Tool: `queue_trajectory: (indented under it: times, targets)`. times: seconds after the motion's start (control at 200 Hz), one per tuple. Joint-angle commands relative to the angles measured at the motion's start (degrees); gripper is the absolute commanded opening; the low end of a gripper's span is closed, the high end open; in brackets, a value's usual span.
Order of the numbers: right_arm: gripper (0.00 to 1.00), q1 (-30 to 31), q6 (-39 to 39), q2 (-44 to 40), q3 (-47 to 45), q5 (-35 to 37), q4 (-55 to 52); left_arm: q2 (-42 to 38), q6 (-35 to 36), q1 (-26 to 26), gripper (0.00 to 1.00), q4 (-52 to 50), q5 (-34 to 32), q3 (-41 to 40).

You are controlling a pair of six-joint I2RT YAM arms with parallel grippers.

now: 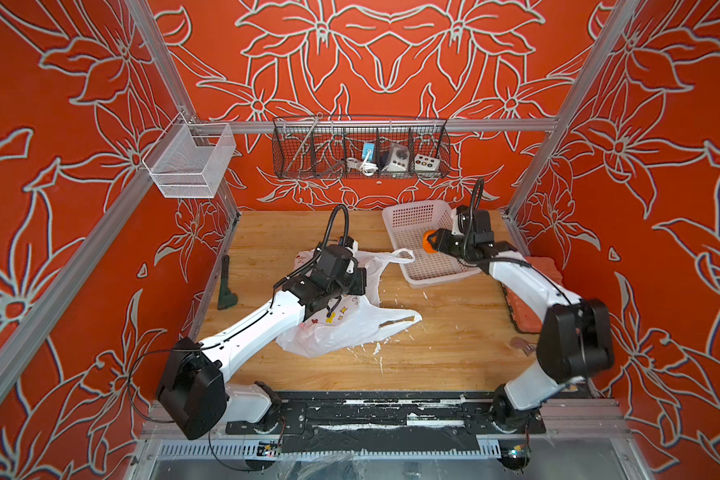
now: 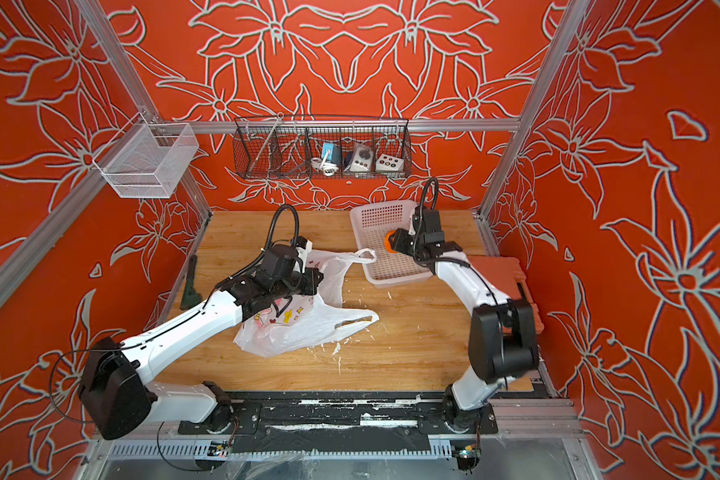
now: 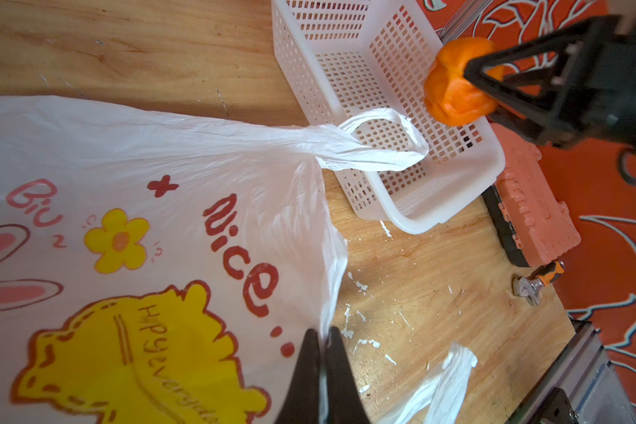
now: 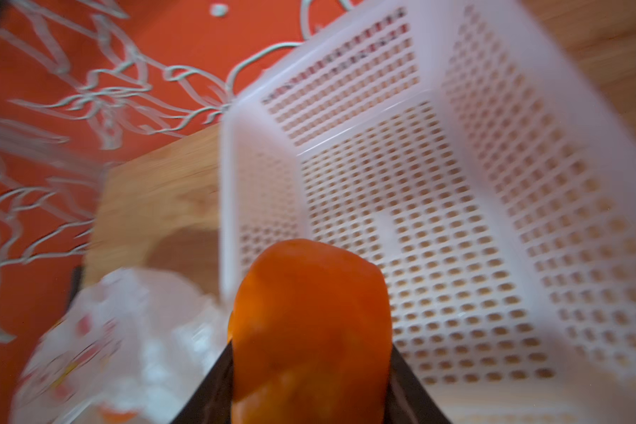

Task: Place the oranges into plastic bags & tie knots
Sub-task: Pick up the orange from the basket, then place the orange in the plastic bag.

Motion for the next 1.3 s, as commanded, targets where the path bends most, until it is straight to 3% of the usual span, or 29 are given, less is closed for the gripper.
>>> queue_trajectory:
  times: [0.0,0.115,0.23,0.495,0.525,0.595,0.691,0.756,0.911,1.126,1.206,1.296]
  targets:
    - [0.21,4.8,4.0,-5.8,-7.3,-6.3,1.9,-2.4,-0.6,0.1,0.00,0.2,0.0,1.0]
    - [0.19,11.7,6.5,-11.9,-12.3,-6.2,2.2,-3.7,-1.1,0.1,0.00,1.0,0.7,0.0]
    - [0.18,18.2,10.6,-12.1,-15.1,-5.5,6.6,-4.7,-2.2,0.1,0.00,2.2,1.8,-1.1]
    - [0.17,31.6,16.4,4.5,-6.8,-5.4,16.8,-8.4,-3.4,0.1,0.00,4.0,2.5,-3.8]
    - [0.22,32.6,17.2,6.8,-5.2,-6.2,18.0,-8.7,-3.4,0.1,0.00,3.9,2.5,-4.0]
    - [0.47,34.2,18.9,10.5,-2.4,-7.6,18.8,-9.6,-3.5,0.1,0.00,3.7,2.2,-4.7]
    - [0.69,34.4,19.1,10.4,-2.5,-6.1,17.2,-10.7,-3.7,0.2,0.00,3.4,1.8,-5.9]
    - [0.78,34.0,17.4,8.6,-2.8,-4.1,13.4,-11.2,-3.7,0.1,0.00,2.9,1.4,-6.7]
    - [0.90,31.6,15.6,2.6,-6.3,-3.3,7.2,-11.2,-3.2,0.1,0.00,2.1,1.5,-8.2]
    - [0.85,27.6,11.1,-9.0,-10.7,-2.3,-4.7,-10.7,-2.2,0.1,0.00,2.6,4.7,-9.2]
    - [0.82,25.2,8.9,-14.9,-12.3,-1.5,-10.8,-10.2,0.1,0.0,0.23,1.5,6.2,-8.4]
    - [0.79,21.3,6.1,-21.9,-13.4,0.6,-18.1,-10.1,4.8,0.0,0.56,0.0,9.2,-7.1]
